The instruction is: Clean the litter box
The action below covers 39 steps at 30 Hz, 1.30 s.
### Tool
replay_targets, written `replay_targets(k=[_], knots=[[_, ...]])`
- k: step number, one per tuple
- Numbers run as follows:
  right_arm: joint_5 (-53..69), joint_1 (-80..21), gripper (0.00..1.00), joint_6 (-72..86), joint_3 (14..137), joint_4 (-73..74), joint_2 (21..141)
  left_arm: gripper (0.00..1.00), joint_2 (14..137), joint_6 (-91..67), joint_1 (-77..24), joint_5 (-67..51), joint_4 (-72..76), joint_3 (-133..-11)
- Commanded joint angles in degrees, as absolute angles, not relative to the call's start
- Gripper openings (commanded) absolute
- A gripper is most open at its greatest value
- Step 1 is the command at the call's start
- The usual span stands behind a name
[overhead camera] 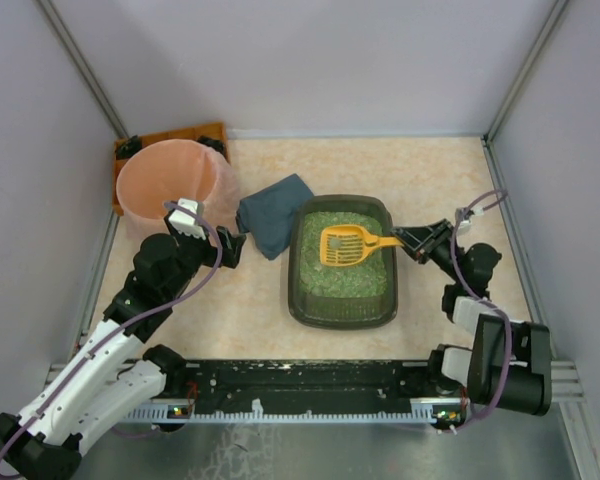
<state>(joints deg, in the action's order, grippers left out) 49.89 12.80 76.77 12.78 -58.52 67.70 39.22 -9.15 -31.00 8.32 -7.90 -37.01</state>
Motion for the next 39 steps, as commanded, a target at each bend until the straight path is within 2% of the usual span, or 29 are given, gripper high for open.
replay_targets(k=[1,4,7,12,16,23,31,39], knots=[[50.76,11.3,0.0,76.83,13.9,-64.46,67.88,0.99,39.37,-9.14,-30.59,7.46,-6.47,-37.37],[49.8,15.62,0.0,76.87,12.11,-62.77,67.44,0.99,39.13,-9.39,-30.59,7.47,-6.72,-37.49],[50.42,10.76,0.0,79.83,13.26,-68.38,68.4,0.99,38.42,-9.33,-30.64,7.52,-6.2,-37.05],[48.83,14.81,0.0,77.03,11.53,-62.26,66.39,0.99,38.72,-9.43,-30.51,7.51,-6.63,-37.37],[50.39,10.07,0.0,77.98,14.01,-65.77,67.63,0.99,38.21,-9.49,-30.28,7.9,-5.96,-36.98],[48.22,10.92,0.0,74.76,17.74,-54.0,63.29,0.99,37.74,-10.41,-29.96,8.47,-6.21,-36.98],[41.3,5.38,0.0,69.83,30.34,-33.83,58.77,0.99,36.81,-12.78,-28.31,11.33,-8.14,-37.92],[30.49,-9.53,0.0,66.96,51.15,-20.98,67.2,1.0,29.37,-12.38,-28.3,14.99,-12.72,-39.05]])
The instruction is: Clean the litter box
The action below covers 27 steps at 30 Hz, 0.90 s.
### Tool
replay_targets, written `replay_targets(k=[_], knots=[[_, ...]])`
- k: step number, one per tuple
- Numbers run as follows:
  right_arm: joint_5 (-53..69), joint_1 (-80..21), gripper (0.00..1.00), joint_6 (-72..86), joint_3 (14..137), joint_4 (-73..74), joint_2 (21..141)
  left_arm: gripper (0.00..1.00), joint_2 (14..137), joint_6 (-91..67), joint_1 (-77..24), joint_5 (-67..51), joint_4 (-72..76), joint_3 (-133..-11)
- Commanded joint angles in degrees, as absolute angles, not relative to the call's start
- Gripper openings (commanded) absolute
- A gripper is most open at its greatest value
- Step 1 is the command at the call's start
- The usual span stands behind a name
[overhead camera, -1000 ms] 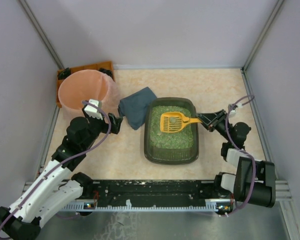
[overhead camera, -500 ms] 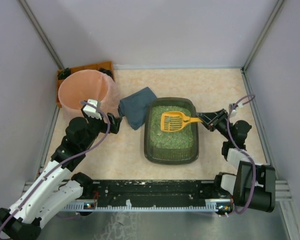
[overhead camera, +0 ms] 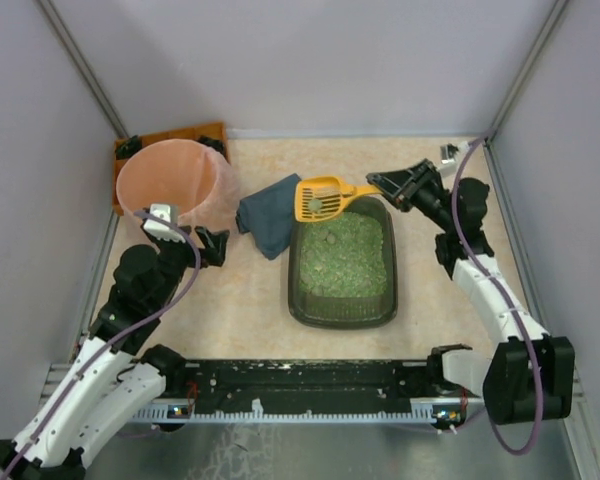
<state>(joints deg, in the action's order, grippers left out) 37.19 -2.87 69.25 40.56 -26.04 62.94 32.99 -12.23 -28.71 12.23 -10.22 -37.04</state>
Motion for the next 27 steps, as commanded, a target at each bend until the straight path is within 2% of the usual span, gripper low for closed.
replay_targets(k=[1,10,16,24,27], knots=[[29.27,-11.28,0.0,66.71,54.06,-20.07,68.94,1.0,28.49,-12.17,-28.3,15.68,-13.7,-39.49],[22.6,-27.02,0.0,61.11,86.56,-13.35,91.0,1.0,21.02,-10.39,-28.3,22.91,-22.2,-42.21],[19.56,-33.44,0.0,54.3,109.13,-5.27,106.93,1.0,18.22,-10.61,-28.3,25.09,-25.12,-41.77],[18.22,-40.31,0.0,34.37,137.68,7.94,123.8,1.0,17.53,-10.83,-28.3,26.29,-24.87,-40.87],[17.89,-42.03,0.0,27.4,142.06,9.6,125.56,1.0,17.53,-10.93,-28.33,25.7,-24.81,-40.74]])
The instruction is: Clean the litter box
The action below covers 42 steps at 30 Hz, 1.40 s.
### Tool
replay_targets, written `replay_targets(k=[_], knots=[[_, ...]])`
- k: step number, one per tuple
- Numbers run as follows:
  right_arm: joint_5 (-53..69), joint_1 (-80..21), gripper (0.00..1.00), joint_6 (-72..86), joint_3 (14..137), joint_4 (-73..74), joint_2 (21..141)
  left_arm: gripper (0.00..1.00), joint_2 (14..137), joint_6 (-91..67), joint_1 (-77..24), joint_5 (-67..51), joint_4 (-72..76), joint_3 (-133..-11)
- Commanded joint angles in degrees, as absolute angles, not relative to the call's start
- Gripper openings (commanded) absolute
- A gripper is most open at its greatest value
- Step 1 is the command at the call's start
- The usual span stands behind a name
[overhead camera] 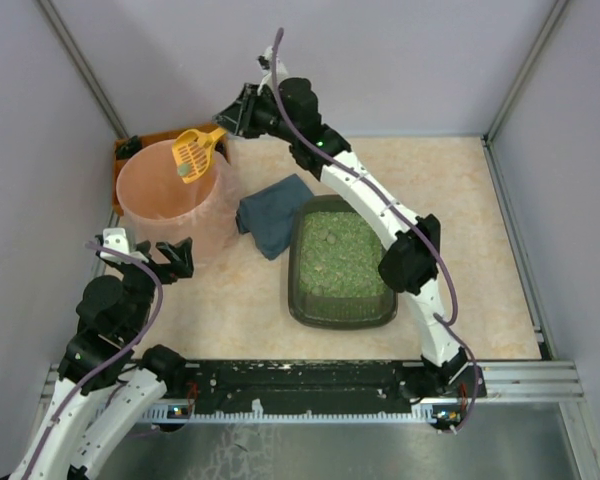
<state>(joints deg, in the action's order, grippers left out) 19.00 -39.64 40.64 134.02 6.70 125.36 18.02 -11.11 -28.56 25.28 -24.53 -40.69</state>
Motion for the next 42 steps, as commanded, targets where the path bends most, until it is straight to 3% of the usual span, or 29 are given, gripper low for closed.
replay_targets(k=[1,6,13,22,33,42], knots=[[17.54,-42.55,0.0,25.29,141.82,9.55,125.29,1.0,17.65,-10.79,-28.3,25.62,-24.79,-40.78],[14.45,-44.9,0.0,16.0,138.64,9.19,121.85,1.0,17.79,-10.79,-28.34,25.69,-24.47,-40.53],[15.24,-45.18,0.0,15.09,135.23,7.63,116.16,1.0,18.68,-10.44,-28.37,24.75,-24.16,-40.52],[16.09,-42.93,0.0,22.37,115.04,-3.13,98.3,1.0,19.01,-10.11,-28.3,22.84,-23.34,-40.34],[1.09,-33.44,0.0,15.6,84.74,12.23,68.16,1.0,23.78,-11.37,-28.34,15.9,-18.52,-39.58],[-16.02,-32.7,0.0,13.58,70.04,26.2,60.59,0.99,29.99,-10.99,-28.3,10.54,-12.13,-38.51]])
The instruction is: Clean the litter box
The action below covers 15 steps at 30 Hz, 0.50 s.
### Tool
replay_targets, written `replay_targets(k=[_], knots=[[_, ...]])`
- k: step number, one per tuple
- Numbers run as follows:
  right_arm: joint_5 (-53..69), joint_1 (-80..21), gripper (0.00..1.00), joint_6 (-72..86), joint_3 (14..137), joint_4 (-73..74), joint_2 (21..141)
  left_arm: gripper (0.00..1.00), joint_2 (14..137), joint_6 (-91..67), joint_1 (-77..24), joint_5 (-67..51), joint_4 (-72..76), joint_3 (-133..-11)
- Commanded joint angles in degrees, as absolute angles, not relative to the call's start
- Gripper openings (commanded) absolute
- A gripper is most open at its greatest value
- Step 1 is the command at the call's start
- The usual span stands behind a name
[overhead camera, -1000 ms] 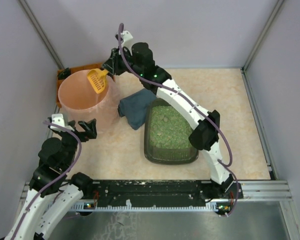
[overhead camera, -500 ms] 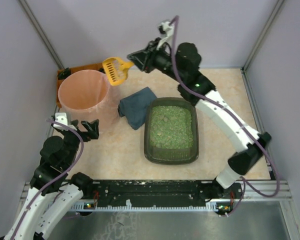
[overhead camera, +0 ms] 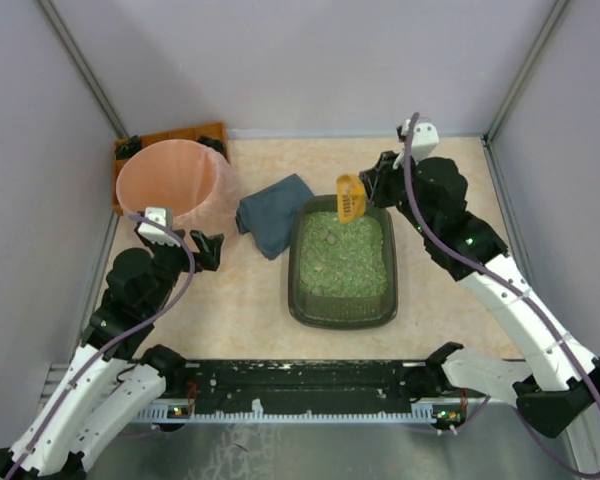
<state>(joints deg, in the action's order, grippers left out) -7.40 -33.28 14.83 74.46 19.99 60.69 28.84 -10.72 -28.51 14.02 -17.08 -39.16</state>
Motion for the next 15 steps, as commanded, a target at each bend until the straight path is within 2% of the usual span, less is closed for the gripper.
replay_targets(k=[1,7,15], knots=[[-16.4,-32.31,0.0,14.16,68.5,26.62,60.76,0.99,30.14,-11.06,-28.32,10.47,-11.94,-38.34],[-11.68,-28.58,0.0,16.7,64.91,23.91,65.65,0.99,29.55,-10.49,-28.31,10.44,-12.28,-37.27],[7.63,-16.12,0.0,25.95,57.67,10.39,72.84,0.99,28.63,-9.65,-28.31,10.72,-13.07,-37.35]])
